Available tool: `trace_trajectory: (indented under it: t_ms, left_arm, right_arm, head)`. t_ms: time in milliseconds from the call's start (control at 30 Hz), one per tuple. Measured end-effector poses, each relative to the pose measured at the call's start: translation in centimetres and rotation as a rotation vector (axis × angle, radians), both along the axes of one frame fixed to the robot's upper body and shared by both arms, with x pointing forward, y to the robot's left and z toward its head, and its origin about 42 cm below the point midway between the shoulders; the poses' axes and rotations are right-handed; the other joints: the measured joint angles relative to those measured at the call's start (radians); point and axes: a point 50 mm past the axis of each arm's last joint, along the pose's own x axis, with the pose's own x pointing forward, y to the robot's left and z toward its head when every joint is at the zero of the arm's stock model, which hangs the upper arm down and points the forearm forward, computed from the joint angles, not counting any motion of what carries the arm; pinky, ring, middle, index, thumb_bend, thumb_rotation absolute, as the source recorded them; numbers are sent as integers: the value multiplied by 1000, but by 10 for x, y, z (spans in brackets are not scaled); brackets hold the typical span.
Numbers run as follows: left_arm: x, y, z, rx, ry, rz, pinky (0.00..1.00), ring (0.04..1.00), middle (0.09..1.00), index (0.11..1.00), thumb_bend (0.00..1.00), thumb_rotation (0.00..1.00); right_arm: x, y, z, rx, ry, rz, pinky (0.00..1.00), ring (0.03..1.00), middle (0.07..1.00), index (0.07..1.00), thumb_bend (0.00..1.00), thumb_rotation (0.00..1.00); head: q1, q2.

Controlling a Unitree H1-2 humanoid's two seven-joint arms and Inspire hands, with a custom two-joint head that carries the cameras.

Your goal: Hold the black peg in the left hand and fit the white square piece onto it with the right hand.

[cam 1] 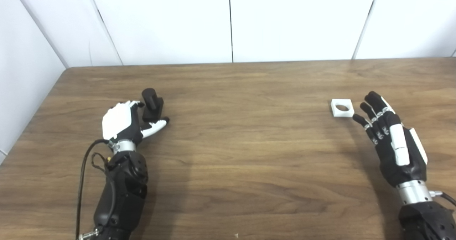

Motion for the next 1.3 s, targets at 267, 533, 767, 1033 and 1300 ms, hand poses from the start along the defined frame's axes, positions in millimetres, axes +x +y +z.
trace_trajectory:
  t_ms: [267,533,767,1033,1300]
  left_arm:
    - [5,-3,3,38,-40,-8,994,965,893,730,733,427]
    - [6,-5,4,20,-70,-10,994,959,877,686,684,313]
    - [6,-7,4,-5,-88,-14,980,950,866,660,646,270]
    - [6,-6,4,-42,-104,-9,985,955,855,609,633,217]
    - [7,-8,8,-110,-144,-5,894,961,845,491,508,70]
  right_arm:
    - [0,0,0,3,0,0,864,954,951,899,584,818]
    - [0,-1,1,17,-3,3,873,959,948,904,603,820]
    - [0,-1,1,27,-5,4,871,958,948,909,601,824]
    - [0,-1,1,26,-6,7,880,966,954,914,596,835]
    - [0,-1,1,25,-6,7,874,965,958,918,599,839]
  head:
    - [3,3]
    - [6,6]
    - [6,9]
    - [8,11]
    - [8,14]
